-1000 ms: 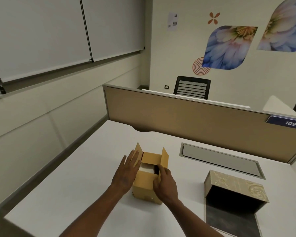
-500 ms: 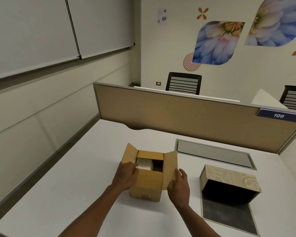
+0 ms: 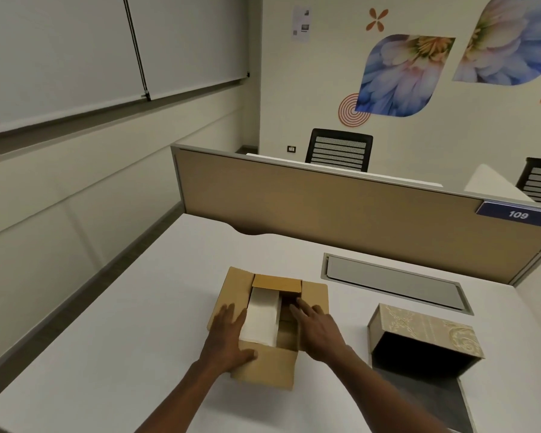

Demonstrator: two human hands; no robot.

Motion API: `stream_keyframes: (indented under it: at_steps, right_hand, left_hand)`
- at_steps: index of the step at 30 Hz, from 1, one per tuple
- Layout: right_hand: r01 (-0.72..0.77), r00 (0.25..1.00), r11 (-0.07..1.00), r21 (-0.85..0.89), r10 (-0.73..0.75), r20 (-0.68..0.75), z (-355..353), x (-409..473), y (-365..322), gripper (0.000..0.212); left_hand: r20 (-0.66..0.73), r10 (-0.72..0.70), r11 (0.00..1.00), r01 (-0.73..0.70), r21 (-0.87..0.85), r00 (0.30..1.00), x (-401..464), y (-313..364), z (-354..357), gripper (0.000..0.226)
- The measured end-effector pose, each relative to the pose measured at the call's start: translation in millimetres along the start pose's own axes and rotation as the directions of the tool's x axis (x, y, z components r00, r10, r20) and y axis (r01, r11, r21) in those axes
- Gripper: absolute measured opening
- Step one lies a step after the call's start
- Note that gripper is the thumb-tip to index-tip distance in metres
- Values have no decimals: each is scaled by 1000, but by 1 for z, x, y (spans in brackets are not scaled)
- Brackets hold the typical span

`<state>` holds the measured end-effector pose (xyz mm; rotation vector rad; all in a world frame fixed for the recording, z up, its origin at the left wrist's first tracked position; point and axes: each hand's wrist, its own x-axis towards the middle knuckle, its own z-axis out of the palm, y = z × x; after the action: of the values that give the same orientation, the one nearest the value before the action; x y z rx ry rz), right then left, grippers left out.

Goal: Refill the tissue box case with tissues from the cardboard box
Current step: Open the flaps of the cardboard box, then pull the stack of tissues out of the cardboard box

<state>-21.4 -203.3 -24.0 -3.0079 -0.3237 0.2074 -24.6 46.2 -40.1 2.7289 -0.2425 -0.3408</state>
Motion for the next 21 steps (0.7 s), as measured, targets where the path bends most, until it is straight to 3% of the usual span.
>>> stream_keyframes:
  at_steps: [3,9,16,21]
  right_hand:
    - [19,999,999,-32,-18,36,-9,18,3,78]
    - [-50,999,995,84,49,11,-16,48,7,83]
    - [-161,982,987,8,159,100,-15,83,13,94]
    - [-176,967,981,80,157,202,-3,102,20,104]
  left_hand:
    - [38,-15,1000,16,-2,999,0,-1,3,115]
    - [36,-29,997,31,-71,999,2,-3,8,113]
    - [1,-18,990,17,-142,1000,2,-6,15,106]
    - [3,-18,983,19,-184,1000,7,-10,22,106]
